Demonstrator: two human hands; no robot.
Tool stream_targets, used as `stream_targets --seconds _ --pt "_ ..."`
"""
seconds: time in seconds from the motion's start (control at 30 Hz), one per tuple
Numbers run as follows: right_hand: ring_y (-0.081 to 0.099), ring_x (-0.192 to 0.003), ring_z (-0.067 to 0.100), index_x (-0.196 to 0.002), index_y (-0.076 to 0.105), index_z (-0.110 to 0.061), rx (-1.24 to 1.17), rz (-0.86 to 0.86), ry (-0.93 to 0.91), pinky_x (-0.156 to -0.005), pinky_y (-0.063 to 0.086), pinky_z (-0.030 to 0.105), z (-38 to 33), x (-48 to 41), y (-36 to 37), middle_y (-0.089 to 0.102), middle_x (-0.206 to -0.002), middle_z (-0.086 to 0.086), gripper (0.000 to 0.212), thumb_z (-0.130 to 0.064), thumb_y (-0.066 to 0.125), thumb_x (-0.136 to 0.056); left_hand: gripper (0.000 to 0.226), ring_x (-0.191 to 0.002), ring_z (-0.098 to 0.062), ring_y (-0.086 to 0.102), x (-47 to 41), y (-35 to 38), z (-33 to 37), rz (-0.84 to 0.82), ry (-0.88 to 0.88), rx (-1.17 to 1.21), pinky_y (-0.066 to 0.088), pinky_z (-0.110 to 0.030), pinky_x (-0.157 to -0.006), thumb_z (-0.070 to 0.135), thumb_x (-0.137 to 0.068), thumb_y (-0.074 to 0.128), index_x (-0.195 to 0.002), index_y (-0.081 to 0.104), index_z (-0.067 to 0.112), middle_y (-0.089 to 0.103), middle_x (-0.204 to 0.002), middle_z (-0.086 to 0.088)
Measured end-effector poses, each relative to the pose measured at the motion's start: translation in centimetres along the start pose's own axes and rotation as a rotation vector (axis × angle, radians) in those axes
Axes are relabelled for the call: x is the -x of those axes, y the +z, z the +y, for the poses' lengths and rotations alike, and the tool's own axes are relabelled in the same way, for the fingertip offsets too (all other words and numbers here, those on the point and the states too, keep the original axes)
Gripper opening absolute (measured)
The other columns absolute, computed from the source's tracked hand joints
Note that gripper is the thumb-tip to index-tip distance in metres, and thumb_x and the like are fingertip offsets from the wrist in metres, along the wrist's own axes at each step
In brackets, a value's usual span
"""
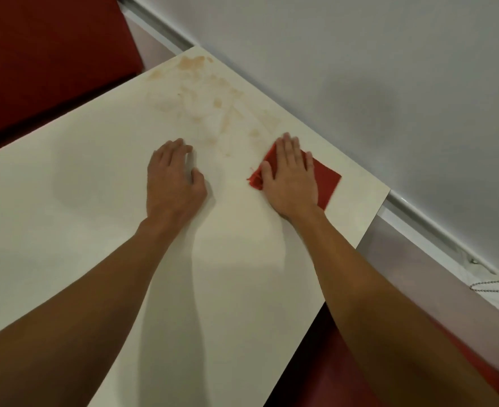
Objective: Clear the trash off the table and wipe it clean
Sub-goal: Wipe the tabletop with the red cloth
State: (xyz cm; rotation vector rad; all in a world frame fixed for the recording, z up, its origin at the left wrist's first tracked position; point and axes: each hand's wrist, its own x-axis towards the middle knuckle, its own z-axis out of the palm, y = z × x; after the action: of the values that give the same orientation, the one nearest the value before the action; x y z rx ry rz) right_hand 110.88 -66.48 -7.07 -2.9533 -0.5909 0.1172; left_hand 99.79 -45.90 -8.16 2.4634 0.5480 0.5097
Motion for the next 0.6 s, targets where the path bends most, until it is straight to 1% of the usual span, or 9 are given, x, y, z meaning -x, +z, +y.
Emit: stream_targets --seconds 0.07,0.13,0.2,0.33,0.4,0.43,0.53,0.57,0.6 --pt "-0.009 -0.161 0.013 -0.168 0.004 -0.015 0.014 -0.021 -0.221 -0.131 0.001 0.044 -0.3 3.0 -0.1 -0.004 -0.176 -0.001 0.069 -0.051 0.015 -0.110 0.052 -0.142 -0.030 0.047 0.2 0.2 0.1 0.002 0.040 -0.046 0.032 -0.050 -0.122 0.024 -0.087 0.048 -0.133 0.063 0.005 0.057 -0.149 -0.012" --pt "-0.011 -0.160 0.009 -0.168 0.003 -0.019 0.017 -0.044 -0.347 -0.132 0.001 0.043 1.3 6.2 -0.2 -0.004 -0.176 -0.005 0.067 -0.053 0.018 -0.112 0.053 -0.141 -0.030 0.048 0.1 0.2 0.1 0.018 0.055 -0.055 0.033 -0.051 -0.120 0.027 -0.085 0.045 -0.130 0.064 0.004 0.058 -0.148 -0.012" --pt "-0.010 -0.160 0.008 -0.168 0.004 -0.021 0.014 -0.025 -0.260 -0.132 0.003 0.043 3.3 6.9 -0.4 -0.003 -0.176 -0.007 0.067 -0.054 0.019 -0.112 0.053 -0.143 -0.029 0.046 0.1 0.0 0.1 0.017 0.050 -0.055 0.030 -0.050 -0.122 0.028 -0.086 0.045 -0.130 0.064 0.005 0.057 -0.149 -0.011" --pt "-0.008 -0.161 0.015 -0.168 0.004 -0.016 -0.019 0.026 0.104 -0.131 0.002 0.048 1.1 2.1 0.0 -0.003 -0.176 -0.002 0.071 -0.055 0.012 -0.108 0.051 -0.143 -0.026 0.045 0.0 0.1 0.0 0.025 0.027 -0.025 0.024 -0.046 -0.125 0.028 -0.085 0.048 -0.129 0.064 0.008 0.056 -0.150 -0.007" --pt "-0.009 -0.161 0.017 -0.168 0.003 -0.015 -0.041 0.015 0.114 -0.131 -0.001 0.048 -1.8 0.1 0.3 -0.005 -0.176 0.000 0.073 -0.054 0.012 -0.107 0.050 -0.144 -0.025 0.044 0.1 0.1 0.0 0.027 0.010 -0.013 0.023 -0.045 -0.125 0.026 -0.085 0.050 -0.130 0.064 0.009 0.055 -0.150 -0.005" --pt "-0.009 -0.161 0.017 -0.168 0.003 -0.015 -0.032 0.001 0.048 -0.131 -0.001 0.047 -2.8 0.0 0.2 -0.004 -0.176 0.000 0.072 -0.053 0.012 -0.107 0.050 -0.144 -0.024 0.043 0.1 0.0 0.0 0.025 0.005 -0.011 0.023 -0.045 -0.126 0.025 -0.085 0.050 -0.130 0.064 0.010 0.055 -0.151 -0.005" --pt "-0.009 -0.161 0.011 -0.168 0.006 -0.020 -0.002 -0.041 -0.300 -0.131 0.003 0.045 -2.1 3.4 -0.2 -0.002 -0.176 -0.005 0.067 -0.053 0.016 -0.111 0.048 -0.146 -0.024 0.041 0.2 0.0 0.1 0.002 0.005 0.003 0.021 -0.044 -0.127 0.023 -0.086 0.051 -0.131 0.063 0.010 0.053 -0.153 -0.005" --pt "-0.009 -0.160 0.008 -0.168 0.005 -0.022 -0.002 -0.057 -0.379 -0.131 0.004 0.044 -0.8 4.6 -0.4 -0.002 -0.175 -0.008 0.065 -0.053 0.018 -0.112 0.048 -0.147 -0.024 0.040 0.2 -0.1 0.0 -0.004 -0.001 0.011 0.019 -0.043 -0.128 0.023 -0.087 0.051 -0.132 0.063 0.010 0.053 -0.153 -0.005" --pt "-0.010 -0.160 0.007 -0.168 0.004 -0.024 0.002 -0.069 -0.396 -0.131 0.005 0.045 0.6 5.1 -0.7 -0.003 -0.175 -0.010 0.065 -0.053 0.019 -0.112 0.048 -0.148 -0.024 0.039 0.2 -0.1 -0.2 -0.002 -0.011 0.020 0.018 -0.042 -0.128 0.023 -0.087 0.051 -0.132 0.063 0.010 0.052 -0.154 -0.005"
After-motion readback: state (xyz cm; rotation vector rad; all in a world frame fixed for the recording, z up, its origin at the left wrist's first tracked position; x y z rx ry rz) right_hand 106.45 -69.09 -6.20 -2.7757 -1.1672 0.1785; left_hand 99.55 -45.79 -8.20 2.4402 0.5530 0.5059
